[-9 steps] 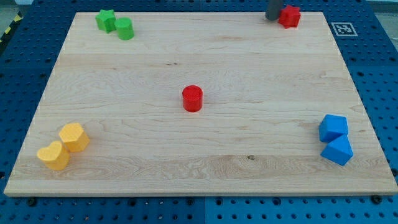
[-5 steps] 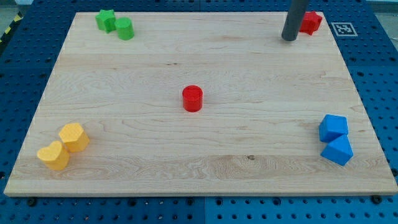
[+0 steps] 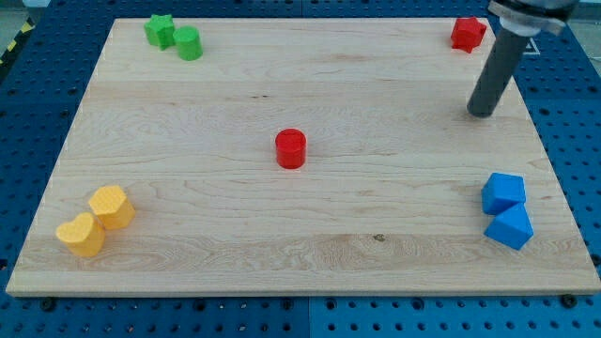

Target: Nudge the blue triangle right a bit

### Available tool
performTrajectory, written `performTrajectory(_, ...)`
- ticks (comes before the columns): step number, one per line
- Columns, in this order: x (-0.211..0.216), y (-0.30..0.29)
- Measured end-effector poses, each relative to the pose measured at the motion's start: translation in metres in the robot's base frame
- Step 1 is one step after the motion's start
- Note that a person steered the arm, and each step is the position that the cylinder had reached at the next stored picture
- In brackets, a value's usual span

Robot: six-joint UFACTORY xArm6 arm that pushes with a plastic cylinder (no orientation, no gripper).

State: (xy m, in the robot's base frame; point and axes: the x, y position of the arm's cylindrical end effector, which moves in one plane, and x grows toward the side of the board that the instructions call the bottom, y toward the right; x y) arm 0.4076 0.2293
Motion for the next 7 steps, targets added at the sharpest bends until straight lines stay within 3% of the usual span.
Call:
performTrajectory(1, 0.046, 0.005)
performTrajectory(3, 0.072, -0.072)
performTrajectory(4, 0.15, -0.072)
performTrajectory(5, 0.185, -0.072)
performTrajectory(7, 0.165, -0.072)
